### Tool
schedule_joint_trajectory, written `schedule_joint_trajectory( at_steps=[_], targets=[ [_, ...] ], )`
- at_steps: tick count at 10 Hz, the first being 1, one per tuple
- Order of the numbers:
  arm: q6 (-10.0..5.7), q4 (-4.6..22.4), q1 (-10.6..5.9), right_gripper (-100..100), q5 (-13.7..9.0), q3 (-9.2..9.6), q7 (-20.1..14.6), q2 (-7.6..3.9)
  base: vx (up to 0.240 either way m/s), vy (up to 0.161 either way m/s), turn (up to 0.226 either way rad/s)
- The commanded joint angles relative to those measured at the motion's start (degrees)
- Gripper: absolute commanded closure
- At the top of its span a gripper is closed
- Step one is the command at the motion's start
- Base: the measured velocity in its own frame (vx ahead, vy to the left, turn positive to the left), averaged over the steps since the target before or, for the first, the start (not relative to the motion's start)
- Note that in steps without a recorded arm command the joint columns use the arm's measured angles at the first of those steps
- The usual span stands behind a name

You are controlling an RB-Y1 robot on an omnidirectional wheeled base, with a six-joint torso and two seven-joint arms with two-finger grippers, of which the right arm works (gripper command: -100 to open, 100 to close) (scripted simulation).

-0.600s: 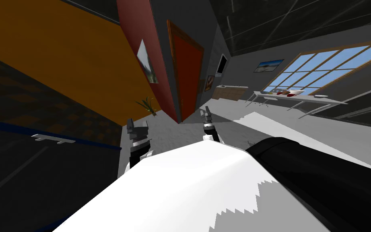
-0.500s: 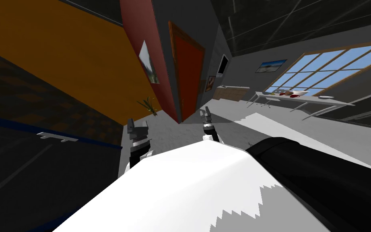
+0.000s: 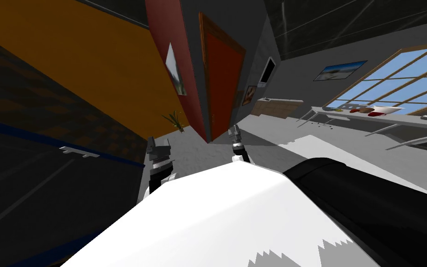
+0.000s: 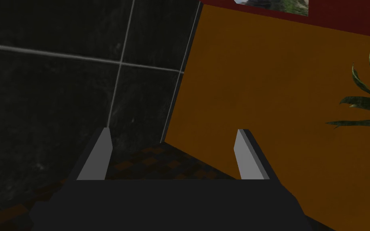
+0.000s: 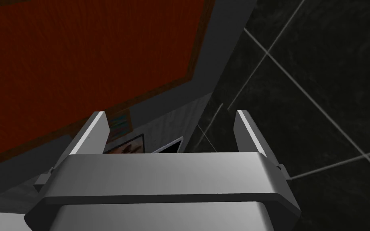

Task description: Pull the door open

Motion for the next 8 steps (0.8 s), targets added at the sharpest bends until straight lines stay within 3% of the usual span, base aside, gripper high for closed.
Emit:
schedule_joint_trajectory(
  at_steps=[1, 8],
  targets=[
    [-0.85, 1.98, -0.62, -100, -1.27, 0.15, -1.56, -0.44, 0.097, -0.074, 0.165],
    [-3.76, 10.34, -3.37, -100, -7.42, 1.47, -8.61, -2.0, 0.094, -0.081, 0.16]
  ],
)
